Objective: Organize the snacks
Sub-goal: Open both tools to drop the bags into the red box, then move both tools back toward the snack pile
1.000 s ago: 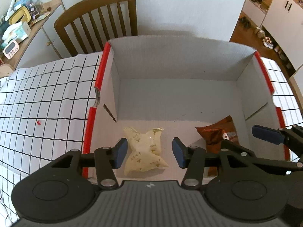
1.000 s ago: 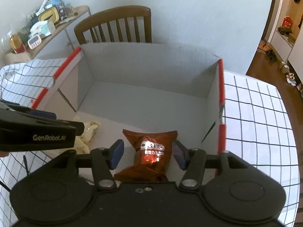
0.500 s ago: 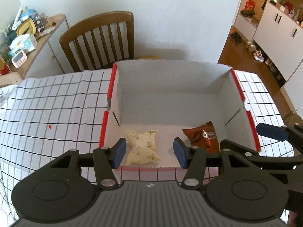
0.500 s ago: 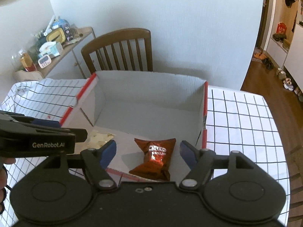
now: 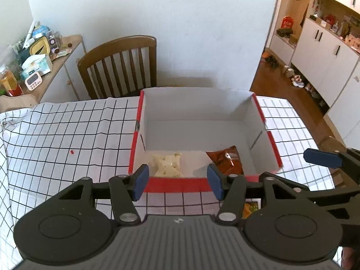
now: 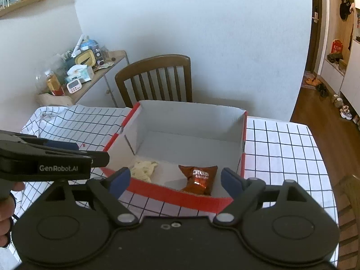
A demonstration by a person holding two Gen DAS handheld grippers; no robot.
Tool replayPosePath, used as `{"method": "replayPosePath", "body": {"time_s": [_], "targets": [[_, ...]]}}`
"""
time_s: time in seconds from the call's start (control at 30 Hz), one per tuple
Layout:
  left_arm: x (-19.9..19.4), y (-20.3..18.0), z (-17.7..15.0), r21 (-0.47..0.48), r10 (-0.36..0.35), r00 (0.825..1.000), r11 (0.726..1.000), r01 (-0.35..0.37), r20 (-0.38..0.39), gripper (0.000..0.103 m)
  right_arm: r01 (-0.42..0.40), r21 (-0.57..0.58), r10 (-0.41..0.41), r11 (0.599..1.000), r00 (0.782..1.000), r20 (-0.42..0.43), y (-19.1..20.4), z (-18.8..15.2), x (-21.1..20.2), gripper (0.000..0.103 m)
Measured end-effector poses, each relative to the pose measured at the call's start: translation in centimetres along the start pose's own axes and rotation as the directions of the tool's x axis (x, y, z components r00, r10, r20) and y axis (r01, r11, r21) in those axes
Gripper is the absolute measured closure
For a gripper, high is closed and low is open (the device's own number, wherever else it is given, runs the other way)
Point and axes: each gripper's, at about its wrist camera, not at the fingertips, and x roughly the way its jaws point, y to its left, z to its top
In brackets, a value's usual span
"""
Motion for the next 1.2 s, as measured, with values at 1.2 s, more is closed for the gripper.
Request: {"method": "replayPosePath", "body": {"time_s": [1.2], "targets": [[-6.0,0.9,-12.2,-0.038,-0.159,0.986,0.986,0.161,0.048,0.018,-0.014,0.109,0.007,0.994,0.998,0.062,-0.5,-10.9,-8.5,0.000]]}}
